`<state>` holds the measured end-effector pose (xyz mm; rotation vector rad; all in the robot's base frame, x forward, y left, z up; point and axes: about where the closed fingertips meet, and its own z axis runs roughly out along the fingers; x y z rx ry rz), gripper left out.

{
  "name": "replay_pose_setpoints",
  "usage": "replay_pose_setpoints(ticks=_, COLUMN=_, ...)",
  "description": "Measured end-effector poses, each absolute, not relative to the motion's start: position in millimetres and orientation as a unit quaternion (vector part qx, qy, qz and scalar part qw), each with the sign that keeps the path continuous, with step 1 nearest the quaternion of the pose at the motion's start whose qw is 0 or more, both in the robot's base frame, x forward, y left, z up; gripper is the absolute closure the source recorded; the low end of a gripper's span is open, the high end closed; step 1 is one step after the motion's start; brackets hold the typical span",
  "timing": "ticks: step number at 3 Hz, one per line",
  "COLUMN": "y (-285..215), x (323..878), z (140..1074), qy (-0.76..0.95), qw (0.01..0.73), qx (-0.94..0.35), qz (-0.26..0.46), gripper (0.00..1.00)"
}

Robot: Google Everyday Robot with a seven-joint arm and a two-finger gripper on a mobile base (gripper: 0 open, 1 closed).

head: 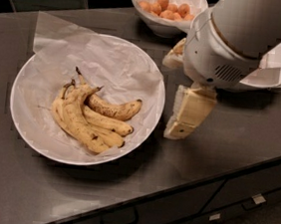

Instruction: Pick banana from white bowl

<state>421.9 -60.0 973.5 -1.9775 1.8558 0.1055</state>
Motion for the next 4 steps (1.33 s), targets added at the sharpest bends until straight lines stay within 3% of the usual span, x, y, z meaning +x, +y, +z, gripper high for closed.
replay_pose_setpoints(ticks=1, y=-23.6, x=416.4, z=975.3, qy=0.631, qw=0.245, qx=-0.732, qz=0.075, gripper=0.08)
replay_pose_setpoints(ticks=2, y=-21.0, x=412.6, z=982.0, qy=0.629, qw=0.250, qx=-0.733, qz=0.073, gripper=0.00)
replay_pose_setpoints(ticks=4, y=-5.7, x=412.8, z=981.5, qy=0.624, qw=0.260, qx=-0.732, qz=0.090, gripper=0.00)
